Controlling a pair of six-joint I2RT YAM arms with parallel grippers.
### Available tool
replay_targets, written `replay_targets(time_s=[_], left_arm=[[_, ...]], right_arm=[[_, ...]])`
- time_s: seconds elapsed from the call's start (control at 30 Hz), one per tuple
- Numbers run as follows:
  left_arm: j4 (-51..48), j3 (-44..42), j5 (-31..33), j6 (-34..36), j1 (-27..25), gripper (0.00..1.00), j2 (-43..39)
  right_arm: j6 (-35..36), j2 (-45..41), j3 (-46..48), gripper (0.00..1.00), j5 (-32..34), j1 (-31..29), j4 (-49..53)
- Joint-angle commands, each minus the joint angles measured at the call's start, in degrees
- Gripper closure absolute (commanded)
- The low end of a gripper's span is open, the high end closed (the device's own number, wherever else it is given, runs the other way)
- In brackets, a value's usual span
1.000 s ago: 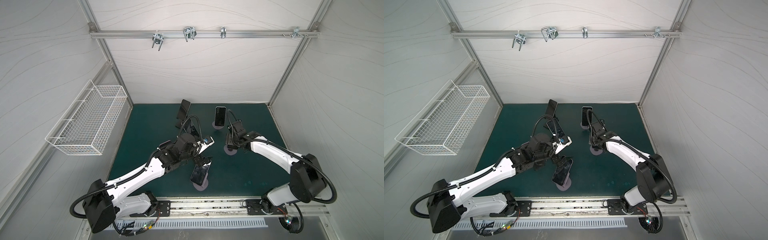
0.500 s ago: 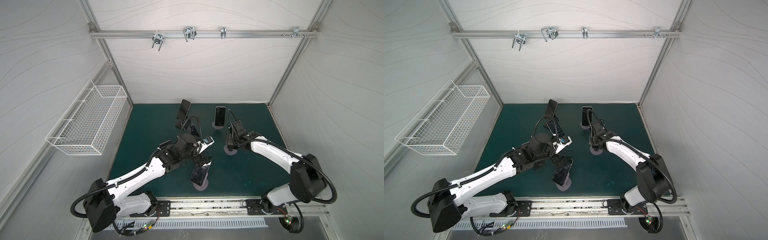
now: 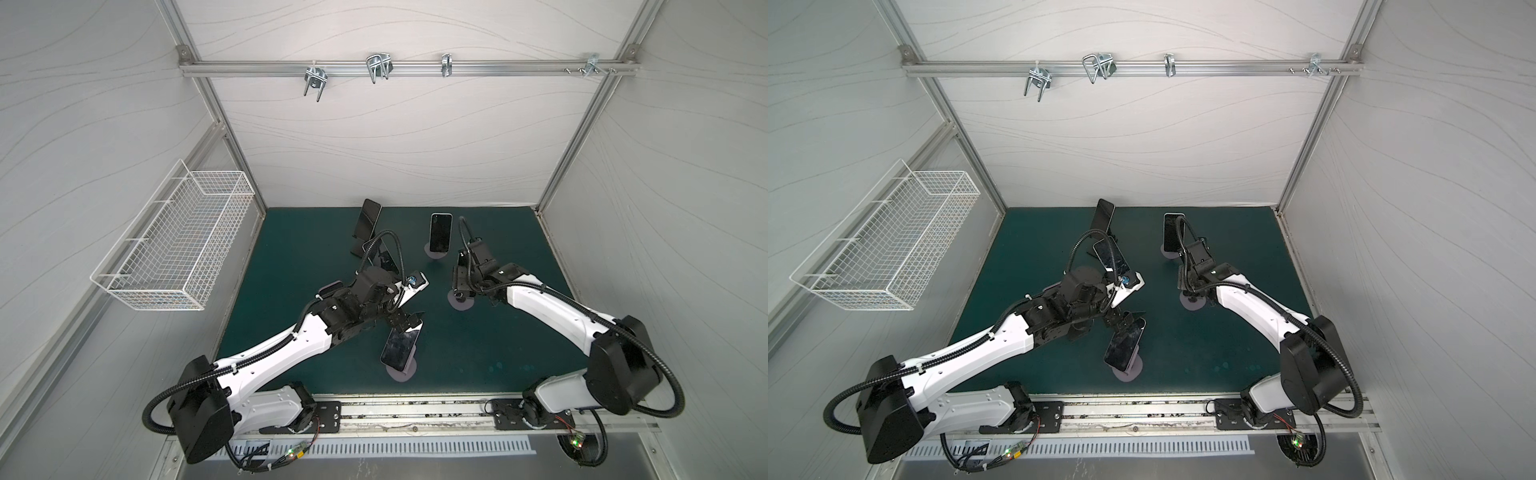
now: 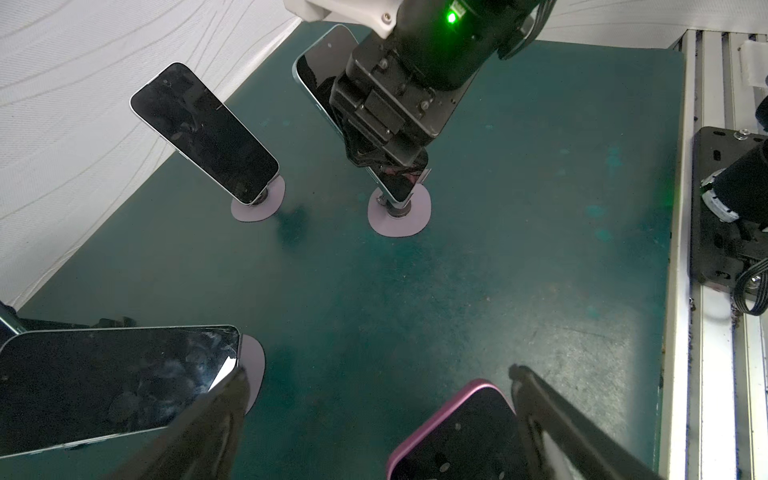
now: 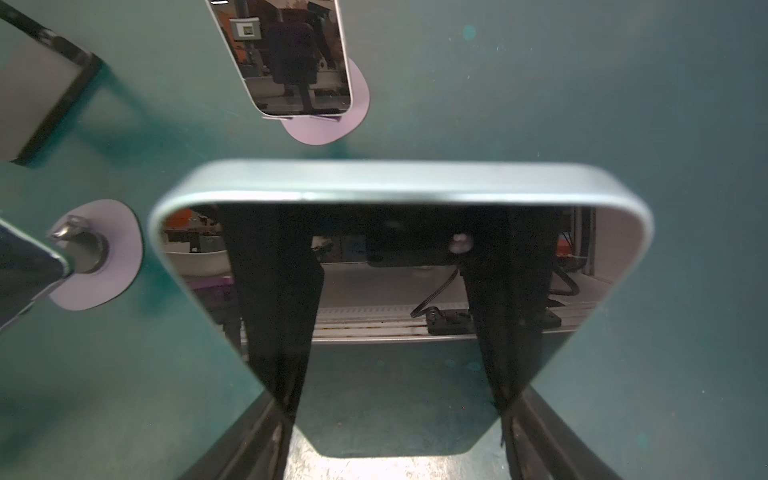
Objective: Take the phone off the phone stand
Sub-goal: 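Lift the left gripper's phone off its stand while the right gripper lifts its phone, then swing the left gripper's phone toward the right arm while the right gripper withdraws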
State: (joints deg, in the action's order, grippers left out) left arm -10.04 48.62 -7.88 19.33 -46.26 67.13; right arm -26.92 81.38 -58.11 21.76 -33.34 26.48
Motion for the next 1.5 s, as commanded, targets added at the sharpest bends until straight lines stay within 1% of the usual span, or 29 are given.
replay_targets(time_s=[0.0,0.33,0.47,0.63,0.73,0.8,0.9,1.0,1.1,1.3,1.47], left_arm=[[0.9,2.65,0.64,0.33,-0.37,0.01,0.78],[0.66,4.86,1.31,-1.82,-0.47,0.01,1.1],[-1.78,7.91,3.63,-2.48,-2.85,0.01,0.84],[-2.7,9.8,8.45,-4.44,-7.62,0.01,0.13],[-3.53,10.88,15.45,-4.57,-12.02,0.01,0.5],[-4.68,12.11,21.63,-4.56,-15.61,0.01,1.38],[-6.6,13.89,27.17,-5.86,-20.15,0.01,2.73],[-7.7,14.9,30.96,-8.09,-24.01,0.01,3.38],[-8.06,15.41,34.02,-9.34,-27.94,0.01,3.96],[-9.79,18.04,39.12,-11.67,-35.14,0.01,7.27],[-11.27,20.63,39.72,-15.53,-38.52,0.01,10.4]], right_arm=[[1.97,-2.95,-0.08,0.43,0.05,0.32,-1.92],[3.32,-7.47,-2.18,0.49,-2.29,0.3,1.76],[2.84,-10.81,-2.06,0.49,-4.07,0.3,4.67],[1.72,-15.82,-1.46,0.49,-6.79,-0.14,9.43],[0.93,-19.2,-0.07,0.5,-8.7,-0.36,11.71],[0.59,-21.35,0.76,0.5,-9.8,-0.45,13.77],[0.2,-24.43,2.05,0.5,-11.39,-0.59,16.58],[0.11,-27.74,3.08,0.5,-13.33,-0.67,19.6],[-0.46,-30.89,4.26,0.5,-15.82,-0.66,22.75],[-2.15,-35.41,5.1,0.51,-18.52,-0.83,30.05],[-4.13,-37.99,6.37,0.52,-22.05,-1.1,34.51]])
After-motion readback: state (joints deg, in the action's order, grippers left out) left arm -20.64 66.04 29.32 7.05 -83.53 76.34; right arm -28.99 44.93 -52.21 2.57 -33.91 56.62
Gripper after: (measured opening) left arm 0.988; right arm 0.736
